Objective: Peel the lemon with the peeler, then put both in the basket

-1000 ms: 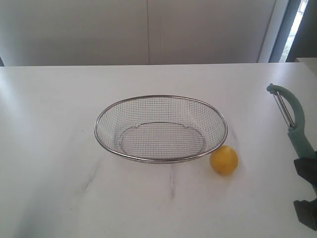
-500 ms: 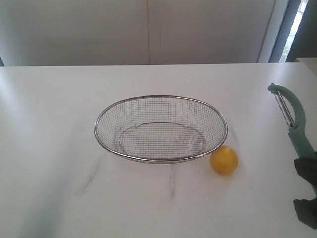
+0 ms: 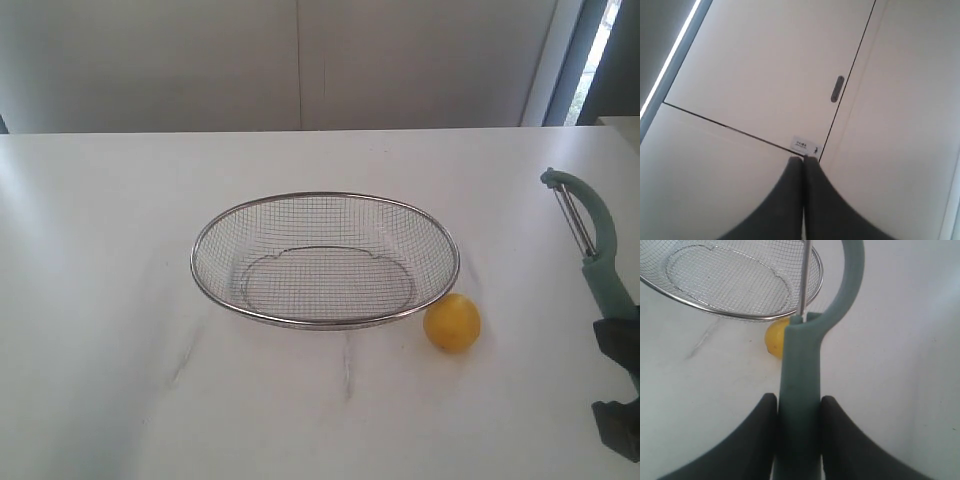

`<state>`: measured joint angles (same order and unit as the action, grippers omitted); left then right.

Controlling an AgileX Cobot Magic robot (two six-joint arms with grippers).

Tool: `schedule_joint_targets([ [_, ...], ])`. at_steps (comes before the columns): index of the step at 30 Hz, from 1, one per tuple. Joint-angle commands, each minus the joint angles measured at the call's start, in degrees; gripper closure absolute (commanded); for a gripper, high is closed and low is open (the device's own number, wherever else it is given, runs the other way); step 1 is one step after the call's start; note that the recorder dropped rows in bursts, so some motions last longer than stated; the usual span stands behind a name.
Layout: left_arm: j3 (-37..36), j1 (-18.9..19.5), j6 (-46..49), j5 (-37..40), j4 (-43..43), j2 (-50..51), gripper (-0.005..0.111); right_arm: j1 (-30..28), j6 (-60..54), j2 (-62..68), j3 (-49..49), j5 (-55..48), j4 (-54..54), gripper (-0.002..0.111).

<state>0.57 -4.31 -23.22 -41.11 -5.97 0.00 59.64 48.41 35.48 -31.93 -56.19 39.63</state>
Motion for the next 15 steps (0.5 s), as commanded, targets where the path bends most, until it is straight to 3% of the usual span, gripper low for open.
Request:
schedule_joint_targets([
  [1, 5.34, -0.38, -0.34, -1.28, -1.20, 0.49, 0.107, -0.33, 0.79, -0.51, 0.13, 0.83, 0.93, 0.108],
  [5, 12.36, -0.38, -0.59, 1.22, 2.51, 5.32, 0.107, -0.33, 0.83, -0.51, 0.13, 0.83, 0.93, 0.108],
  [8, 17.97, -0.38, -2.19, 5.69, 12.18, 10.26, 0.107, -0.33, 0.83, -0.51, 0.13, 0.83, 0.93, 0.108],
  [13, 28.88, -0.38, -10.23, 31.01, 31.24, 19.87, 0.107, -0.33, 0.83, -0.51, 0.13, 0.83, 0.93, 0.108],
  [15, 32.07, -0.38, -11.01, 41.90, 34.51, 23.54, 0.107, -0.33, 0.83, -0.51, 0.13, 0.83, 0.93, 0.108],
])
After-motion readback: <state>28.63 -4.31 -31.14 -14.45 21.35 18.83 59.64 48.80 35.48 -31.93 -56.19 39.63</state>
